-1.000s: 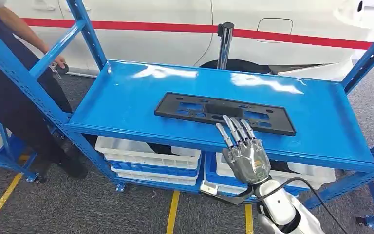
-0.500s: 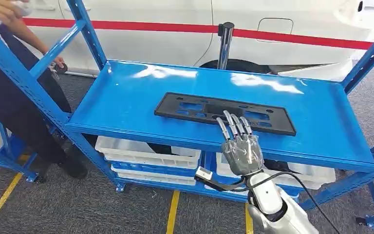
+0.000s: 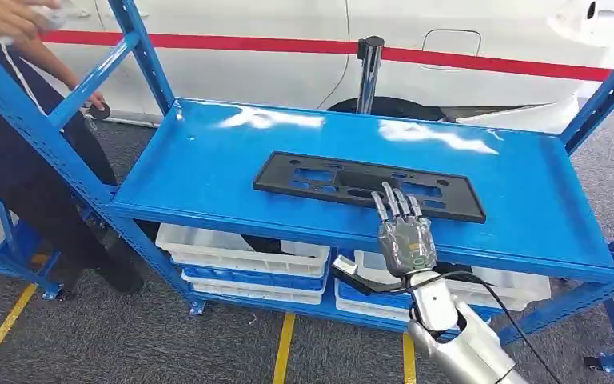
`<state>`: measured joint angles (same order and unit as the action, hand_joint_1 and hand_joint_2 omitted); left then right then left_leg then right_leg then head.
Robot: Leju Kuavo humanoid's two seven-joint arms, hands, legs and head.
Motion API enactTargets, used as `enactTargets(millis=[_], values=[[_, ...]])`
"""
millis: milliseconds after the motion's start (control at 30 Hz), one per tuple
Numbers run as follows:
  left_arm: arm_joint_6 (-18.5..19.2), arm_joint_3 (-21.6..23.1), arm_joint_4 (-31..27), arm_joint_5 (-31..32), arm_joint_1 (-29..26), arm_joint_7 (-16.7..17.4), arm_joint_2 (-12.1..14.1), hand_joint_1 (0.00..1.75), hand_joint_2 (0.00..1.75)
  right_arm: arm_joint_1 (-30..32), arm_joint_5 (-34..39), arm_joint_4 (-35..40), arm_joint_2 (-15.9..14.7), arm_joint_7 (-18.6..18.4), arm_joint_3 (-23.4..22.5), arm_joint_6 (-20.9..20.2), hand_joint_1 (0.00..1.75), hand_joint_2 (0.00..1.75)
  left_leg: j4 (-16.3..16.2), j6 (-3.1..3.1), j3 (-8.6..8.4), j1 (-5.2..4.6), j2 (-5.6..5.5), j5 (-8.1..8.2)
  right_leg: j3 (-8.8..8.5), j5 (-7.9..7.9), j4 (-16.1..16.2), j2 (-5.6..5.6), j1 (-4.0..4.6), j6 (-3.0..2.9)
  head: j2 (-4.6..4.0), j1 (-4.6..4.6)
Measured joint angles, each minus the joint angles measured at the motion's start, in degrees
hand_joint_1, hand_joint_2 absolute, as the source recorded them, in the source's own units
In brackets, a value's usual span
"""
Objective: Take the parts from the cabinet and place them on the table.
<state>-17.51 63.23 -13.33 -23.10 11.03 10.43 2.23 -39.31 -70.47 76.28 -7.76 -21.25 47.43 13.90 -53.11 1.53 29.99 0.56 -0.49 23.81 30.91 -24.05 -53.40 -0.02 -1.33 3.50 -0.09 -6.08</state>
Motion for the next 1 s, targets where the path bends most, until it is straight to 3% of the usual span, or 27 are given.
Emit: enactTargets(millis=[333, 1000], values=[[0.00, -0.11, 0.00, 0.46, 0.10, 0.17, -0.09, 0.00, 0.00, -2.28, 0.87, -5.11, 1.05, -0.57, -0.02, 0.94, 0.00, 1.75, 0.00, 0.00, -0.12, -0.01, 0.00, 0.00, -0.12, 0.04, 0.01, 0.00, 0.00, -0.05, 0.00, 0.00], [0.26, -1.09, 0.00, 1.44, 0.04, -1.62, -0.15, 0.00, 0.00, -3.46, 1.20, -7.41, 2.32, -0.06, -0.02, 1.42, 0.00, 1.75, 0.00, 0.00, -0.13, 0.00, -0.01, -0.01, -0.12, 0.04, 0.01, 0.00, 0.00, -0.05, 0.00, 0.00]])
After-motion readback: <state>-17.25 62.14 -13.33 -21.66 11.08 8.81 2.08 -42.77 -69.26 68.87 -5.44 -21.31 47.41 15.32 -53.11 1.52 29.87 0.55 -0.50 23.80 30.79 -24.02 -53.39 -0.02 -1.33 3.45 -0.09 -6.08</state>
